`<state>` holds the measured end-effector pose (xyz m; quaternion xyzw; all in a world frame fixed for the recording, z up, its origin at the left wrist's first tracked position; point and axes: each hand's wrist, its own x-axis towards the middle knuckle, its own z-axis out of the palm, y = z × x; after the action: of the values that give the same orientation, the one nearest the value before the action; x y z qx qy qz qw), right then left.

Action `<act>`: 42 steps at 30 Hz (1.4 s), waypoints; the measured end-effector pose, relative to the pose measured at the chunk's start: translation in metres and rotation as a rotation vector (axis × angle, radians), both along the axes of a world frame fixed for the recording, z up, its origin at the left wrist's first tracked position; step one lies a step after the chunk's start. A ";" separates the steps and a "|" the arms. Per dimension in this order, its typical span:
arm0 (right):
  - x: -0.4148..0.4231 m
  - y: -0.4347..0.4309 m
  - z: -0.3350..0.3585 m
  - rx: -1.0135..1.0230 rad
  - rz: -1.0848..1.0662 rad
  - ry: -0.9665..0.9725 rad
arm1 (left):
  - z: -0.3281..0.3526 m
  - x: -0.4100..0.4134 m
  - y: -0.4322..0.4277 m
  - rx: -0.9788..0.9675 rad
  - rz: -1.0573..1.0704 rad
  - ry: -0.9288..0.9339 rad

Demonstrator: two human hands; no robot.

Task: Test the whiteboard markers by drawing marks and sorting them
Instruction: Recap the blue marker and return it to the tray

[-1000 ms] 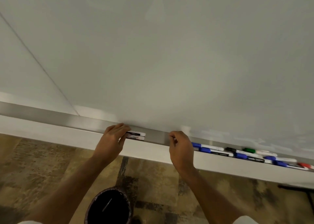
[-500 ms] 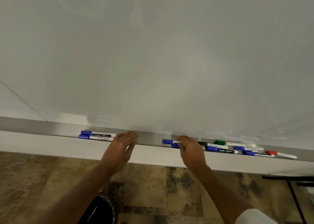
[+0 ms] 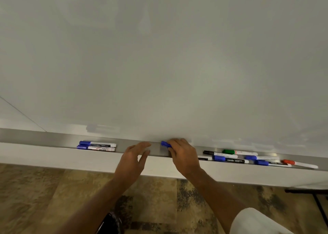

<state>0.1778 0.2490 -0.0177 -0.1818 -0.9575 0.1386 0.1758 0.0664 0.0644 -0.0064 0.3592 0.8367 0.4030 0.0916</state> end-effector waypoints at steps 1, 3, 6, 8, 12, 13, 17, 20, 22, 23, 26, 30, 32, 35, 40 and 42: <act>-0.002 -0.004 0.006 -0.027 0.008 0.075 | 0.010 0.002 0.004 0.035 0.037 -0.088; -0.006 -0.014 0.023 -0.118 0.006 0.211 | 0.035 0.008 0.014 0.150 0.075 -0.309; -0.009 -0.031 0.067 -0.460 -0.065 0.366 | 0.080 0.015 0.024 0.372 0.018 -0.589; -0.007 -0.038 0.102 -0.689 -0.094 0.397 | 0.106 0.018 0.026 0.435 -0.071 -0.670; 0.008 -0.043 0.166 -0.954 -0.040 0.445 | 0.156 0.026 0.029 0.519 -0.164 -0.806; 0.013 -0.044 0.180 -1.019 -0.021 0.470 | 0.168 0.029 0.031 0.542 -0.169 -0.819; 0.034 -0.048 0.230 -1.145 0.042 0.551 | 0.214 0.044 0.038 0.656 -0.199 -0.853; 0.050 -0.050 0.263 -1.079 0.049 0.593 | 0.247 0.059 0.047 0.707 -0.215 -0.857; 0.061 -0.048 0.283 -1.014 0.039 0.608 | 0.269 0.072 0.052 0.718 -0.230 -0.834; 0.068 -0.046 0.292 -0.986 0.036 0.617 | 0.280 0.078 0.054 0.723 -0.242 -0.824; 0.085 -0.041 0.315 -0.921 0.045 0.645 | 0.309 0.098 0.061 0.742 -0.287 -0.819; 0.105 -0.029 0.337 -0.853 0.009 0.696 | 0.343 0.123 0.075 0.744 -0.305 -0.771; 0.114 -0.023 0.347 -0.801 -0.027 0.718 | 0.359 0.136 0.083 0.761 -0.274 -0.699; 0.130 -0.021 0.358 -0.781 -0.045 0.741 | 0.387 0.151 0.094 0.818 -0.238 -0.567; 0.167 -0.013 0.387 -0.903 0.029 0.777 | 0.428 0.162 0.109 0.952 -0.099 -0.241; 0.184 -0.003 0.409 -0.954 0.066 0.860 | 0.435 0.161 0.116 0.954 -0.057 -0.037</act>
<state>0.3615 0.2456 0.3913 -0.1385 -0.6397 0.6153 0.4393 0.2278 0.1805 0.4289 0.3770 0.5464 0.7457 -0.0576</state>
